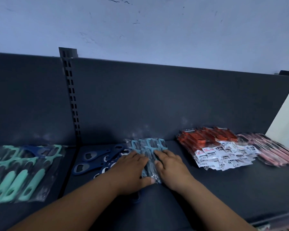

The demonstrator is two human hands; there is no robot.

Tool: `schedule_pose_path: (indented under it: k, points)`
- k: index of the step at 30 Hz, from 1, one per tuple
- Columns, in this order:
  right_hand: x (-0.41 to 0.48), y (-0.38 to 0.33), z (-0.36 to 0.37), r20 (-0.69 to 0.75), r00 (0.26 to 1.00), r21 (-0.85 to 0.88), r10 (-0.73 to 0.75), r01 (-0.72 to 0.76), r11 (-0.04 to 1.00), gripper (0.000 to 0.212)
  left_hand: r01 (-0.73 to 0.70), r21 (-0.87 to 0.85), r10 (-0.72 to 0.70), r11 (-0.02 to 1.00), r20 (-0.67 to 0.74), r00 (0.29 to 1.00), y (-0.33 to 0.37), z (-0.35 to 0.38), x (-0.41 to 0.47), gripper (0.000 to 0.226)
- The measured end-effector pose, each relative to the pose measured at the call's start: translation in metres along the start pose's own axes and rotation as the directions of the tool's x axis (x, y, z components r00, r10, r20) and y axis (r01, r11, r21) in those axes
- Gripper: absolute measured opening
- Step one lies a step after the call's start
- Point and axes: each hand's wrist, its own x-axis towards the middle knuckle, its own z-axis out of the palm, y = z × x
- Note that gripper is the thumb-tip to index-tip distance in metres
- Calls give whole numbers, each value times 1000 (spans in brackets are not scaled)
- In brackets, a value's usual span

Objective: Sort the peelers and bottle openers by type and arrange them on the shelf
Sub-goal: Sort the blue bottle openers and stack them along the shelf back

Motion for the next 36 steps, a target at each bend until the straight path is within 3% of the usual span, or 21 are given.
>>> schedule_pose_path:
  k: [5,9,12,16,21,26,29,36]
  points:
    - [3,-2,-3,12,999,-20,51,-50,999,48,31,-30,-32,999,-20,999,-2,-4,-7,81]
    - [4,-13,-14,-68,997,-21,49,-51,998,49,112,-99,-125,989,-131,983,-21,-10,-14,75]
    - [5,-30,-17,-96,994,-35,-51,48,998,47,238,-168,-267,957,-177,947,-48,-16,-17,69]
    - [2,-56,-8,-34,970,-50,-241,239,970,45,385,-131,-398,914,-94,913,-81,-19,-23,73]
    - [2,-77,4,64,946,-97,-318,323,941,50,409,-147,-403,901,67,913,-91,-15,-36,63]
    - [0,-88,8,120,947,-166,-298,315,934,52,378,-228,-361,897,114,926,-93,-14,-43,57]
    - [-1,-94,9,94,948,-181,-303,316,931,46,354,-330,-347,875,82,934,-98,-20,-48,61]
    - [-3,-101,14,19,946,-111,-325,325,939,31,369,-234,-351,900,116,929,-124,-18,-51,71]
